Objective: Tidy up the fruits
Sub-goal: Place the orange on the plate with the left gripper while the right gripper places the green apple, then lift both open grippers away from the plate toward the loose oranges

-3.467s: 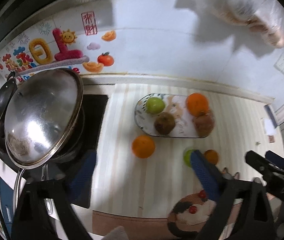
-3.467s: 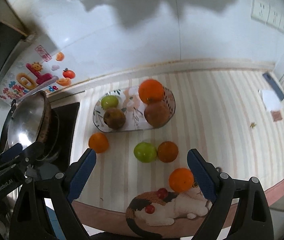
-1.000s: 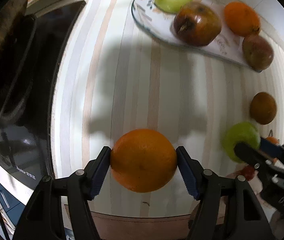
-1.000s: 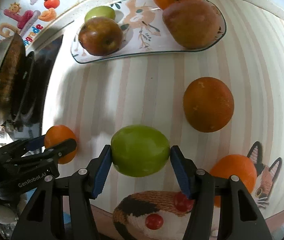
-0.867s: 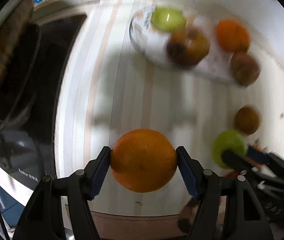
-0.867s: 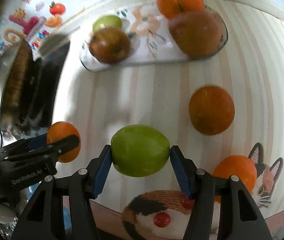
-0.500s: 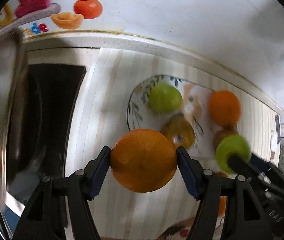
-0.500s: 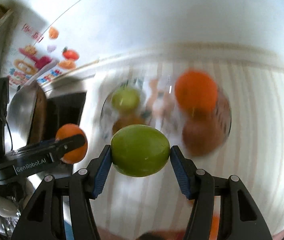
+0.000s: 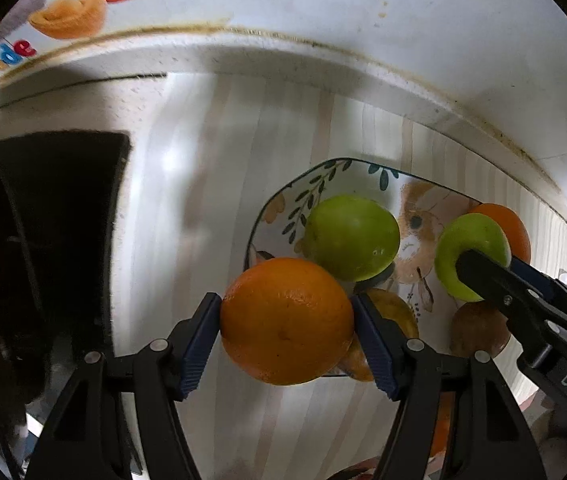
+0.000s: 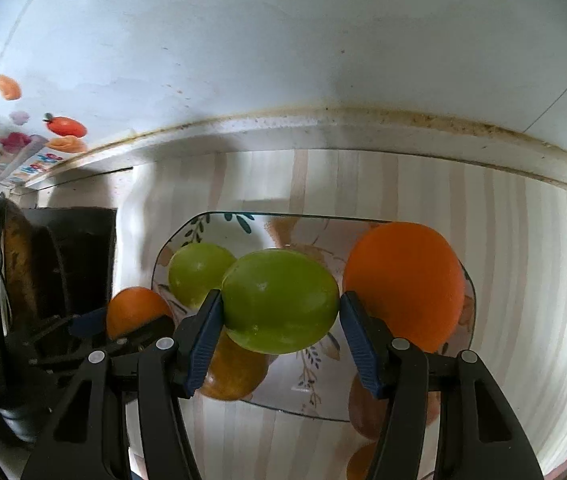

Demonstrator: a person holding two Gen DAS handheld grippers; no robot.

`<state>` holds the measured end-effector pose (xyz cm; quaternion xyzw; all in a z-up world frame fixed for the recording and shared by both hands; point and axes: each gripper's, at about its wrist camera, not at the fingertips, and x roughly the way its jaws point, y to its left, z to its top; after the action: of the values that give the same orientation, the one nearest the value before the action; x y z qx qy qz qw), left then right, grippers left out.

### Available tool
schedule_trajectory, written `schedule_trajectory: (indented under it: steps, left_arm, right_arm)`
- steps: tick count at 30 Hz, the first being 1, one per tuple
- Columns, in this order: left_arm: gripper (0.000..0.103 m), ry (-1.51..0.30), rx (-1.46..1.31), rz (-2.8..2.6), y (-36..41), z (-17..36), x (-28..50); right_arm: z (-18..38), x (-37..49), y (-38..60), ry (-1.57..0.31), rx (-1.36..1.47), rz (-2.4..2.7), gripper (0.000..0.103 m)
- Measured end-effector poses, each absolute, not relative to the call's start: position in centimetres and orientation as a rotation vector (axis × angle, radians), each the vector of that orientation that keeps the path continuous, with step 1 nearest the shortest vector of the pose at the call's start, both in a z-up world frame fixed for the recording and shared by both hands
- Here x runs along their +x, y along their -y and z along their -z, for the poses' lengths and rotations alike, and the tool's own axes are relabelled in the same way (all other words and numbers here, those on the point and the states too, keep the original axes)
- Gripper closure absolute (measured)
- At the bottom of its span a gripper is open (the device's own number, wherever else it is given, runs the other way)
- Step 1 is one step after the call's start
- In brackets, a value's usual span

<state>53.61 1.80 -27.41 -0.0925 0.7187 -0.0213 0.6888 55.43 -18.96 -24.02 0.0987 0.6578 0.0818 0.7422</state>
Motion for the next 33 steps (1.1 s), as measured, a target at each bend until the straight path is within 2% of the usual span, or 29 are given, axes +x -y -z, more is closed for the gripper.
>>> schedule_trajectory:
  steps: [3, 5, 8, 11, 16, 33]
  left_arm:
    - [0.026, -1.601, -0.231, 0.061, -1.9, 27.3, 53.8]
    - [0.014, -1.577, -0.223, 0.053, -2.0, 26.7, 53.8]
    - [0.014, -1.553, -0.22, 0.04, -2.4, 25.8, 53.7]
    - [0.014, -1.528, -0.209, 0.018, -2.7, 24.9, 53.3]
    - [0.014, -1.454, -0.154, -0.045, -3.1, 22.5, 52.2]
    - [0.014, -1.292, -0.041, -0.061, -0.4, 17.0, 43.8]
  right_arm:
    - [24.4, 55.8, 18.9, -1.454, 0.243, -0.181, 0.039]
    - [24.0, 56.0, 18.9, -1.448, 0.246, -0.178, 0.029]
    - [23.3, 56.0, 19.0, -1.444, 0.247, -0.166, 0.017]
    - [22.3, 55.6, 19.2, -1.433, 0.227, -0.142, 0.009]
    - [20.8, 54.1, 19.7, -1.411, 0.164, -0.091, 0.005]
    - [17.6, 44.7, 20.8, -1.312, 0.121, -0.002, 0.005]
